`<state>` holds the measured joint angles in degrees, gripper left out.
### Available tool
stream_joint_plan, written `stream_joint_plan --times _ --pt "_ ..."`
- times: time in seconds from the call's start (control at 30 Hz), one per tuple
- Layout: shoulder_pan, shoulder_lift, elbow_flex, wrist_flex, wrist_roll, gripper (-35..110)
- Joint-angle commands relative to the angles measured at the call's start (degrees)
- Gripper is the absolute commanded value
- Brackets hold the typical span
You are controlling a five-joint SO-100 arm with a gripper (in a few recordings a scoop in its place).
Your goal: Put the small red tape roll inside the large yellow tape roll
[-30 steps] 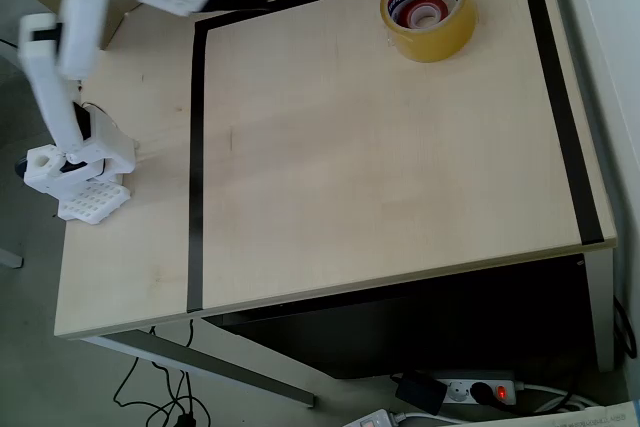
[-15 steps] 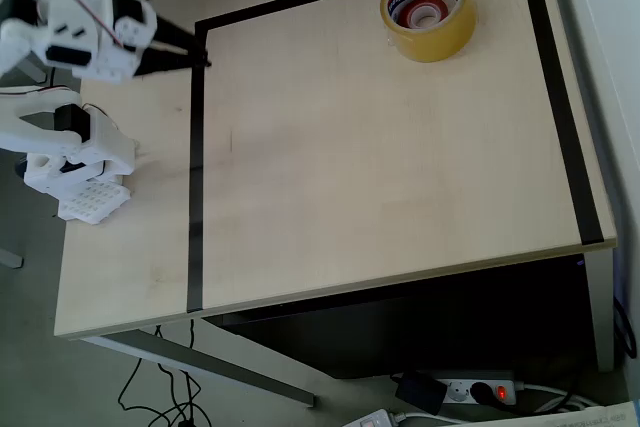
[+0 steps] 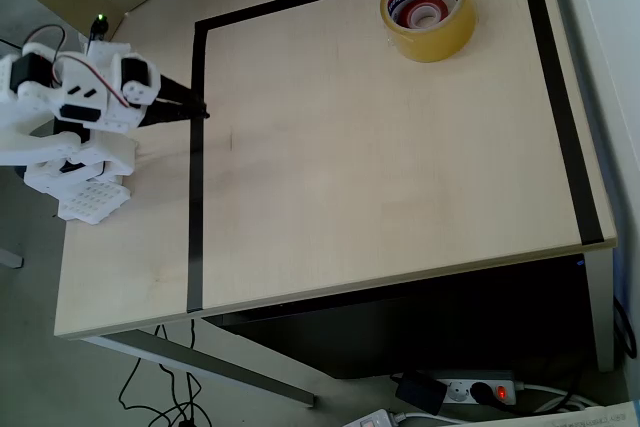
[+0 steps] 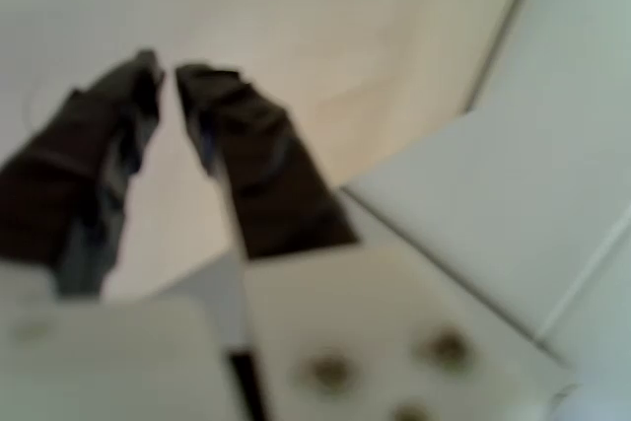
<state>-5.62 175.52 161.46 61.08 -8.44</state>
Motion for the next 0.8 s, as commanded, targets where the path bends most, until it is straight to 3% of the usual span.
stream_joint_plan --times 0.0,0.4,0.77 --pt "0.0 10.8 4.0 3.3 1.4 0" --pt "4.5 15.6 16.3 6.7 3.9 0" --pt "3.3 15.6 17.1 10.2 8.3 0"
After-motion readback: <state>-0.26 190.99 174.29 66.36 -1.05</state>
